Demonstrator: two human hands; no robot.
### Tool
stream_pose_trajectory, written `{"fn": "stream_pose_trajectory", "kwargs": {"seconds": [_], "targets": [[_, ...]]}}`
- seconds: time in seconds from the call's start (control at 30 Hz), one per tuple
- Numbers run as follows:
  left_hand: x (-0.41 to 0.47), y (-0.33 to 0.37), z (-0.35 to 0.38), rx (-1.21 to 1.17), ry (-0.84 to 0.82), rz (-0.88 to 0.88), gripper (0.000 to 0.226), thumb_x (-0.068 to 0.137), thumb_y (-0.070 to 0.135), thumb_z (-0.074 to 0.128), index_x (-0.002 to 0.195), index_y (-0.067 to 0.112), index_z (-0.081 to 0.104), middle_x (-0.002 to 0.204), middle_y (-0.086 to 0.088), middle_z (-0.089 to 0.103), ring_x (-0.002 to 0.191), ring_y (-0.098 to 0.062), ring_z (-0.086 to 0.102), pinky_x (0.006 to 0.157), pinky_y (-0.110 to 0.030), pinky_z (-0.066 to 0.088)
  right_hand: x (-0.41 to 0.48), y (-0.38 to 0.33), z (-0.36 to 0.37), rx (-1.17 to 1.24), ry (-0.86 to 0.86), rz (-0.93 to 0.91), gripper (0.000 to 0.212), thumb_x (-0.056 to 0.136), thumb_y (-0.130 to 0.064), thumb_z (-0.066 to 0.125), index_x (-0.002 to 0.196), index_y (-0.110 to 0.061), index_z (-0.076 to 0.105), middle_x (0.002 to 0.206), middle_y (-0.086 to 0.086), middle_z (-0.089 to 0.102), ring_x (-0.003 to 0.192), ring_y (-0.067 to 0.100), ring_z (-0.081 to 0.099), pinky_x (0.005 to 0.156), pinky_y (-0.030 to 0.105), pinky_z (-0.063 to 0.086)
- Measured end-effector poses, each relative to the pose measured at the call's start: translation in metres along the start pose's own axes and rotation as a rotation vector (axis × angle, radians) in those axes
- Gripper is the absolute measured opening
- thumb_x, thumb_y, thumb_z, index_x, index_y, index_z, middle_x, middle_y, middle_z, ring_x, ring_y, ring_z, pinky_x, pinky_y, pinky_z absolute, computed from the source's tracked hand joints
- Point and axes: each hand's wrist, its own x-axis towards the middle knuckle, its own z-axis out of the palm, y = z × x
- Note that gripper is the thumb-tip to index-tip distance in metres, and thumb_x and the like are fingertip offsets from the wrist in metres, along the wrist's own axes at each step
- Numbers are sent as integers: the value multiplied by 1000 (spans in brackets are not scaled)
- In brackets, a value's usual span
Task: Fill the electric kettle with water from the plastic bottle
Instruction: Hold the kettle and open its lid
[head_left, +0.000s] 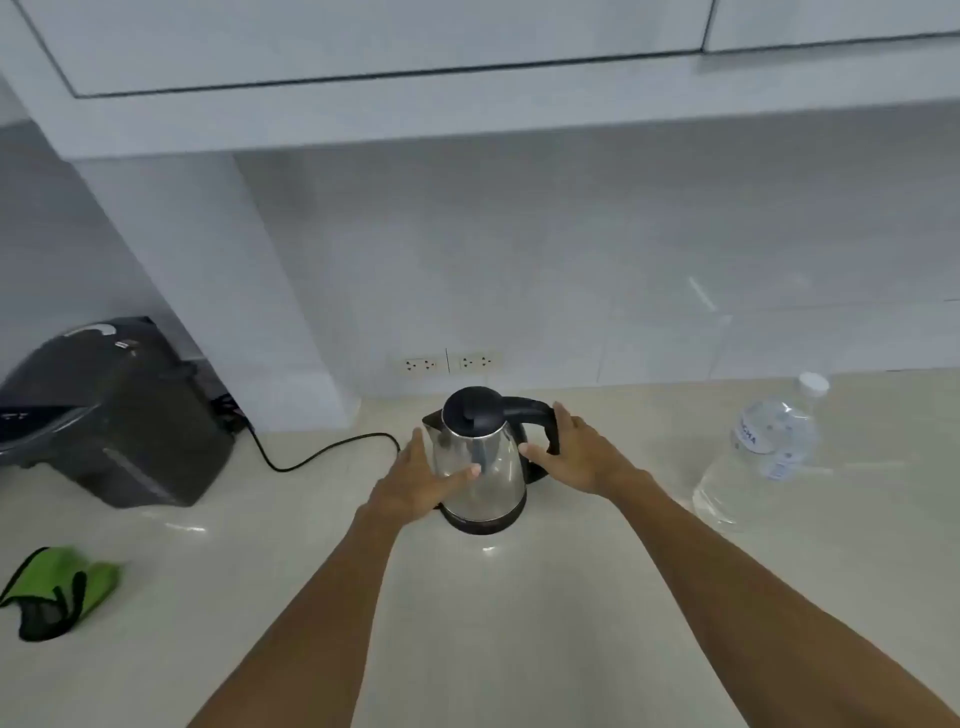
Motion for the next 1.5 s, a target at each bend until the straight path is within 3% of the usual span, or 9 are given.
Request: {"fn": "stream_pose_trajectory", "kwargs": {"seconds": [0.07, 0.13, 0.23, 0.33, 0.53, 0.8, 1.1, 1.37, 1.5], "targets": [[10, 5, 5, -238, 23, 66, 104, 71, 62, 87, 151, 30, 30, 150, 19, 44, 138, -4, 45, 107, -27, 43, 7, 6, 2, 86, 23, 12, 95, 83, -76, 48, 154, -23, 15, 136, 12, 49, 123, 32, 53, 103, 47, 44], [16, 7, 8, -334, 31, 75, 85, 76, 36, 92, 138, 32, 35, 129, 27, 48, 115, 12, 49, 89, -10, 40, 13, 18, 10, 134, 57, -4, 79, 86, -70, 49, 147, -28, 24, 123, 7, 56, 111, 27, 58, 97, 47, 49], [19, 15, 11, -416, 82, 18, 87, 71, 34, 95, 133, 31, 34, 121, 24, 51, 114, -1, 51, 88, -17, 39, 23, 28, 16, 165, 109, -46, 45, 96, -52, 47, 133, -28, 37, 106, 4, 60, 97, 25, 61, 82, 39, 51], [24, 9, 14, -459, 85, -35, 89, 66, 34, 98, 132, 30, 37, 121, 22, 53, 120, -9, 51, 92, -23, 42, 28, 31, 15, 148, 144, -82, 34, 103, -39, 46, 131, -20, 44, 104, 6, 63, 91, 24, 60, 74, 32, 44], [19, 10, 13, -508, 120, -11, 90, 63, 36, 99, 132, 30, 42, 119, 26, 54, 122, -12, 52, 92, -25, 44, 25, 30, 7, 157, 140, -128, 31, 103, -39, 46, 128, -21, 47, 102, 6, 64, 91, 24, 59, 77, 37, 49], [-23, 19, 4, -511, 159, 63, 86, 66, 35, 98, 132, 31, 44, 118, 28, 58, 106, 14, 52, 86, -17, 44, -19, 13, -4, 171, 185, -159, 30, 103, -35, 49, 127, -16, 47, 95, 5, 63, 85, 25, 60, 74, 40, 51], [-91, 0, 21, -553, 93, 62, 94, 59, 40, 101, 134, 34, 44, 124, 22, 60, 122, -8, 60, 104, -34, 49, -102, 5, 16, 150, 207, -69, 29, 103, -34, 47, 127, -17, 48, 94, 3, 62, 87, 25, 59, 74, 38, 48], [-133, -31, 50, -566, 54, 30, 96, 60, 42, 100, 136, 37, 41, 127, 19, 58, 123, -11, 58, 102, -33, 48, -153, 10, 53, 172, 195, -4, 27, 103, -33, 49, 125, -18, 49, 91, 0, 63, 85, 24, 60, 76, 39, 49], [-138, -31, 60, -557, 64, 42, 92, 64, 36, 99, 134, 36, 40, 123, 22, 55, 119, -10, 57, 92, -25, 47, -163, 15, 59, 226, 210, 35, 25, 102, -31, 50, 124, -19, 49, 88, 2, 62, 82, 25, 60, 71, 36, 47]]}}
